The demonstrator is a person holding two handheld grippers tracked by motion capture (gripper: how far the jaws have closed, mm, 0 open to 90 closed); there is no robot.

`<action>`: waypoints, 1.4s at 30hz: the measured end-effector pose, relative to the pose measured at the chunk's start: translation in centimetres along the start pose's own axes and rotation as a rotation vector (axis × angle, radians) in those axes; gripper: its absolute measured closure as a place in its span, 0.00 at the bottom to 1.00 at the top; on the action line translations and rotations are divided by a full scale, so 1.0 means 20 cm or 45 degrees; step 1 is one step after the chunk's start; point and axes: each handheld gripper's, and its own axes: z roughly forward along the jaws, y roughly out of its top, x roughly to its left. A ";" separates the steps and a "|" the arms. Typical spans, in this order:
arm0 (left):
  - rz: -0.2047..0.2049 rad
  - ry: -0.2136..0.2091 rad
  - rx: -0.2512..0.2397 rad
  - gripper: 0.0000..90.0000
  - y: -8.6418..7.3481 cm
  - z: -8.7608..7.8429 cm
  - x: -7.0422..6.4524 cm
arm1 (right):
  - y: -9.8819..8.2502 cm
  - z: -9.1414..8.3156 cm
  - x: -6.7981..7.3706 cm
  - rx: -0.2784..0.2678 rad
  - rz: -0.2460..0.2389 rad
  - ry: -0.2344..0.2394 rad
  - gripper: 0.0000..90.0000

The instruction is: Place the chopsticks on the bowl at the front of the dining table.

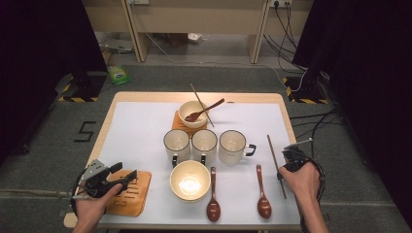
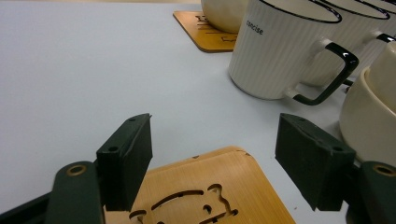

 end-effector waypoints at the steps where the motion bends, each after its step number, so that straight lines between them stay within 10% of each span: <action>1: 0.000 0.000 0.000 0.29 0.00 0.00 0.00 | 0.00 0.00 0.00 0.003 0.000 0.001 0.81; 26: -0.001 0.001 0.000 0.29 0.00 0.00 0.00 | 0.01 0.04 0.07 0.096 -0.060 -0.109 0.92; 42: 0.000 0.003 0.000 0.29 0.00 0.00 0.00 | -0.01 0.04 0.04 0.061 -0.007 -0.061 0.95</action>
